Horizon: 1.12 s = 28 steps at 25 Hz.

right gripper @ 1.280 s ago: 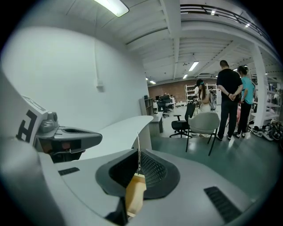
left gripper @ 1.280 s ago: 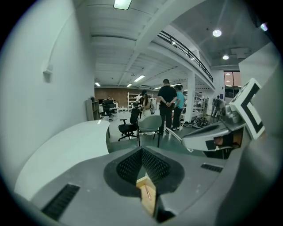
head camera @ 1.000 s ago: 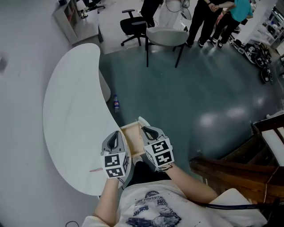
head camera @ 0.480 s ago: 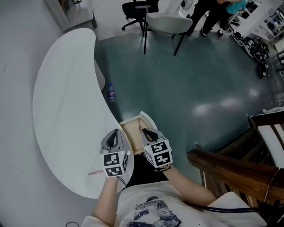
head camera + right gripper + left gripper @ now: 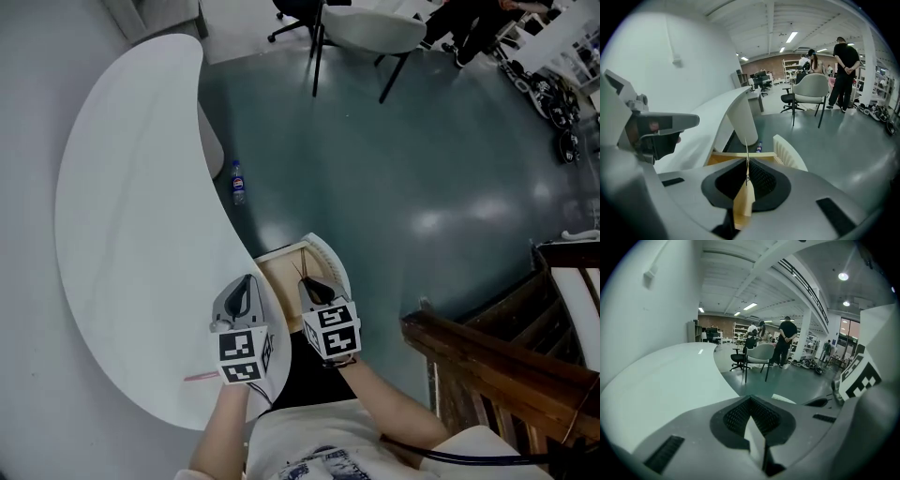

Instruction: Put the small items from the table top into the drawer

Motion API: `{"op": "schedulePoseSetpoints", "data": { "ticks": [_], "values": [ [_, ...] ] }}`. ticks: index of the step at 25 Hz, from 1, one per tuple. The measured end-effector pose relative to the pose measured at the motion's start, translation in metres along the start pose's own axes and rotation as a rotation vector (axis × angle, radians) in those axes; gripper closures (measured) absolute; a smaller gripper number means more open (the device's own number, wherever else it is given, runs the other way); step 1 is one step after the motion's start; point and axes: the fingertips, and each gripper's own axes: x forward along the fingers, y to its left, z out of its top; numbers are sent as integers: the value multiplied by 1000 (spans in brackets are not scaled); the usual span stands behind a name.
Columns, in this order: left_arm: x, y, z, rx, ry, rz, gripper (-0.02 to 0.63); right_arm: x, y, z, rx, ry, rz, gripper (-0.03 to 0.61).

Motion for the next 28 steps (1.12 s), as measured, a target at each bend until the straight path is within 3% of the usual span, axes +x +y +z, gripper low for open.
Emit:
{"op": "schedulePoseSetpoints", "data": {
  "ticks": [5,14,28],
  "values": [
    [14,10,-14,-20,25,2,589,27,-7,-18,15,39,-18,540],
    [26,11,-16,52,29,7,589,63,-14,-39,32,84,0,540],
    [33,14,-17,55,57,20,591,113,-26,-71,13,137,-21,540]
  ]
}}
